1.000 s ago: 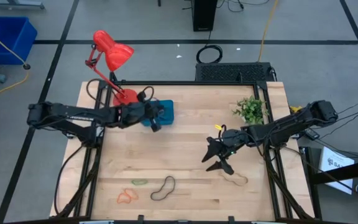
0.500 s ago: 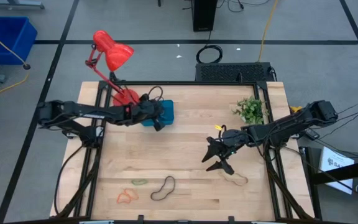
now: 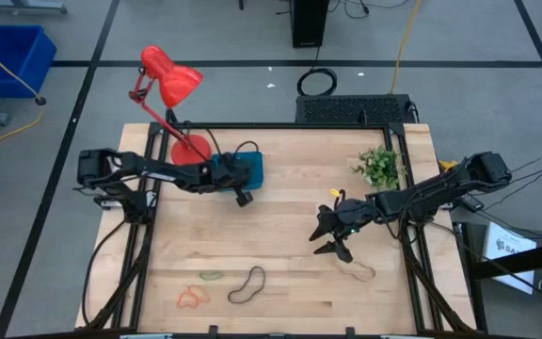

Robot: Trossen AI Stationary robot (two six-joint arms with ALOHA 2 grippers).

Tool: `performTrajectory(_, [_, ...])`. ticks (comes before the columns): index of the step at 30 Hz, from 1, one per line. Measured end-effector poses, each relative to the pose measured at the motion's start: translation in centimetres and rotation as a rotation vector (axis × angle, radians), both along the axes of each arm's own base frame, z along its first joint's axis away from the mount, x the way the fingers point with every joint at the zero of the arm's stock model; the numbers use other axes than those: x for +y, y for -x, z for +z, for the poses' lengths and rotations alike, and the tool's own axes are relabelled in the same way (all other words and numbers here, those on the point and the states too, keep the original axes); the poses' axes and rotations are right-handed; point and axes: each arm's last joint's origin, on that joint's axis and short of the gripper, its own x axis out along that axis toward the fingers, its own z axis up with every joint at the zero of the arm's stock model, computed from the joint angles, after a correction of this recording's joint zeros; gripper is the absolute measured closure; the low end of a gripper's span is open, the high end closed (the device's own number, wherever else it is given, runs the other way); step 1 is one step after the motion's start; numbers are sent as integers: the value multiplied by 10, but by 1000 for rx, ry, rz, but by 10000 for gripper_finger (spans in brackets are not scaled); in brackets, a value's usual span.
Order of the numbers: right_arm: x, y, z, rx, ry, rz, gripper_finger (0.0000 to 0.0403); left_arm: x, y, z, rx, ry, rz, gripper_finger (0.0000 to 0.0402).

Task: Pick and place rubber bands into bin
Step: Put the black rubber band into the blue bin

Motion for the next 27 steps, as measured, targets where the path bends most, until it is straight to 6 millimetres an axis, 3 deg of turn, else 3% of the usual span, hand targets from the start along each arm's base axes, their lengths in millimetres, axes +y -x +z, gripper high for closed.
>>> performTrajectory(4, [0,1,-2,7,1,-6,195,0,0,-4,17,16,-8,395])
performTrajectory(15, [0,1,-1,28,-55,-42,195,0,-1,-1,2,8,-12,336])
performTrajectory(27, [0,2,-2,52,-74,-58,195,0,-1,-1,-3,17,-1,329])
